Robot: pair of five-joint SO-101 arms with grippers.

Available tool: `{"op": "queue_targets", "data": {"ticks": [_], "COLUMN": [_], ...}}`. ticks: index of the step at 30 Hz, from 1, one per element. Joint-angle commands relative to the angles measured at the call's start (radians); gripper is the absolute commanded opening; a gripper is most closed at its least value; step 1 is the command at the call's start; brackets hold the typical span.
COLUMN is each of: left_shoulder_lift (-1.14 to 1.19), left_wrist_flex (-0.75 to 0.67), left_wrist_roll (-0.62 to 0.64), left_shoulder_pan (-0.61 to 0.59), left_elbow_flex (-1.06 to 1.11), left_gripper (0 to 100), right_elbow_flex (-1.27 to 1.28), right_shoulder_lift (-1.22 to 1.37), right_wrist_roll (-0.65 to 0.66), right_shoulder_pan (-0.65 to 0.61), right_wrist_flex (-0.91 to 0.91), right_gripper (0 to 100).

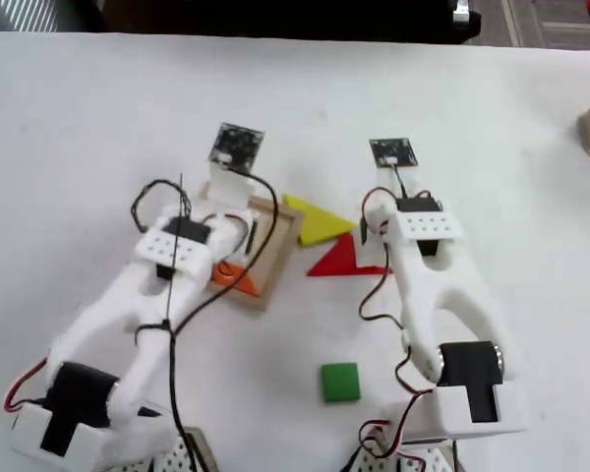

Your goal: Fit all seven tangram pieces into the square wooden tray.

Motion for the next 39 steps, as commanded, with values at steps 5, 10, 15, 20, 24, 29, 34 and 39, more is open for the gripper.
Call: {"op": "queue_targets", "data": {"ticks": [5, 10, 15, 20, 24, 29, 34, 39], "left_shoulder_lift": [0.171, 0.216, 0.133, 0.03, -0.007, 0.039, 0.18, 0.242], "left_wrist_flex": [-0.043, 0.094, 0.198, 0.235, 0.19, 0.175, 0.161, 0.164], "left_wrist_roll": [-0.015, -0.017, -0.112, -0.172, -0.17, -0.17, -0.17, -0.17], "left_shoulder_pan": [0.079, 0.082, 0.087, 0.053, -0.036, -0.056, -0.067, -0.061], "left_elbow_flex": [-0.063, -0.133, -0.132, -0.132, -0.132, -0.135, -0.176, -0.201], "left_gripper": [2, 2, 2, 2, 2, 2, 2, 2], "right_elbow_flex": [-0.046, -0.046, -0.046, -0.046, -0.048, -0.048, -0.048, -0.048], "right_shoulder_lift": [-0.007, -0.007, -0.007, -0.007, -0.007, -0.007, -0.007, -0.007], "right_wrist_roll": [-0.005, -0.005, -0.005, -0.005, -0.005, -0.005, -0.005, -0.005], "right_shoulder_pan": [-0.002, -0.002, -0.002, -0.008, -0.008, -0.01, -0.01, -0.01], "right_wrist_flex": [-0.015, -0.015, -0.015, -0.015, -0.016, -0.016, -0.016, -0.016], "right_gripper": [2.1, 2.1, 2.1, 2.1, 2.1, 2.1, 2.1, 2.1]}}
